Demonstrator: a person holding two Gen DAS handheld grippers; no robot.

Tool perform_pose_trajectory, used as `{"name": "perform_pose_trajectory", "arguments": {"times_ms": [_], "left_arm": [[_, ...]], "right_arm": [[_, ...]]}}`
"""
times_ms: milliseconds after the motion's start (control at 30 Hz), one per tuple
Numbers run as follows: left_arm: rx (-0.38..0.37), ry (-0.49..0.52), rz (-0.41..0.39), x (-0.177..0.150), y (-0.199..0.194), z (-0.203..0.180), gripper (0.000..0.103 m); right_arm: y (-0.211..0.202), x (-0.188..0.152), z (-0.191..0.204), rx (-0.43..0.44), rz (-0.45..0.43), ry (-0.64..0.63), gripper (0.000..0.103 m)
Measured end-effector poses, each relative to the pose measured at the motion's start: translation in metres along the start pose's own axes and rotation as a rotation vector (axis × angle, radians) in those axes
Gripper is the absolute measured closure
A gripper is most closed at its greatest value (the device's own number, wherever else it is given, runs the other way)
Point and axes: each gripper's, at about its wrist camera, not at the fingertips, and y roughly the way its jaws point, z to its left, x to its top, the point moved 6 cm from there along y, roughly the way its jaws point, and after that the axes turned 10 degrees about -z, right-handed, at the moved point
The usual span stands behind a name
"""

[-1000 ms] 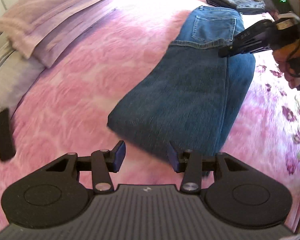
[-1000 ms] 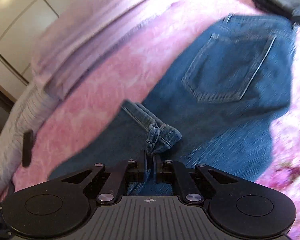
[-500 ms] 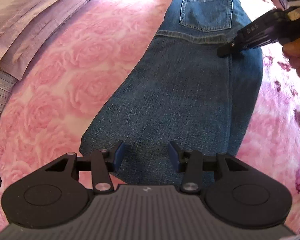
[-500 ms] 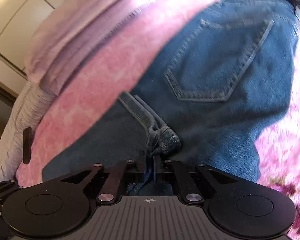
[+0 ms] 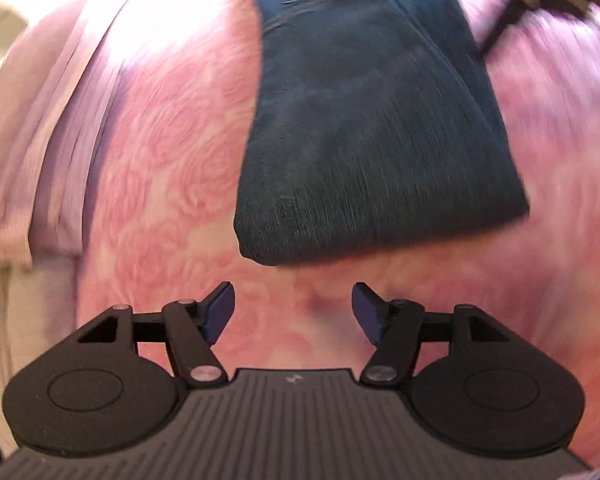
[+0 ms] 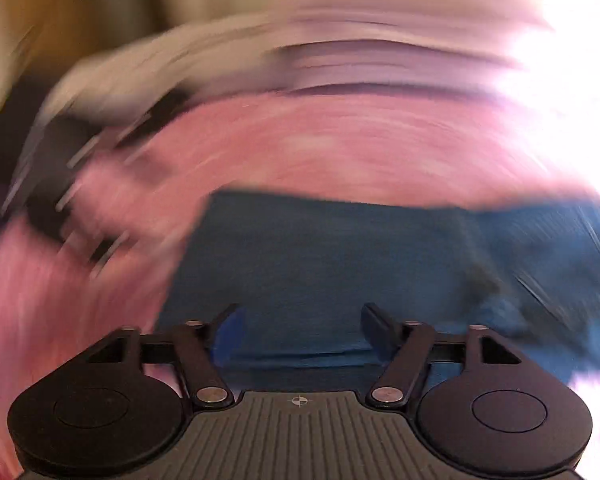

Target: Fold clothes

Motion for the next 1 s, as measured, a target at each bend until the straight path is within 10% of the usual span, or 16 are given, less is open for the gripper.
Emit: {"name": "perform_pose_trajectory", "arguments": {"times_ms": [133,300,567,633,700,733,800,900,1000], "left_arm": [[-0.006,0.186,-0.095,-0.002,0.003,-0.013,0.035],[0.003,0.377,-0.199,-0.011,0.013,-0.027,0.026],[0.088,0.636,-0.351,-0.011,0.043,-0.023,0.026],[0.077,0.681,-0.361,-0.008,0.054,-0.022,0.033],[0.054,0.668,-0.343,-0.003,0.063,-0.016,0.069],[0.037,0.64,-0.329,0.001,0.066,-0.012,0.07],[0.011,0.563,-0.309,0.007,0.065,-0.002,0.08],[-0.03,0.463,-0.292,0.015,0.062,0.01,0.084],[-0.045,0.388,-0.287,0.022,0.059,0.02,0.085]], "right_arm": [[0.014,-0.005,0.086,0.115,0.019,-0.353,0.02],[0.052,-0.026,0.12,-0.011,0.073,-0.52,0.021],[0.041,-0.022,0.1,-0.07,0.095,-0.451,0.079],[0.03,-0.012,0.091,-0.074,0.074,-0.399,0.082],[0.024,-0.002,0.086,-0.071,0.053,-0.371,0.082],[0.019,0.0,0.085,-0.075,0.036,-0.371,0.082],[0.018,0.003,0.087,-0.078,0.016,-0.388,0.08],[0.014,-0.002,0.097,-0.102,-0.018,-0.42,0.02],[0.025,-0.015,0.106,-0.114,-0.022,-0.511,0.014]]}}
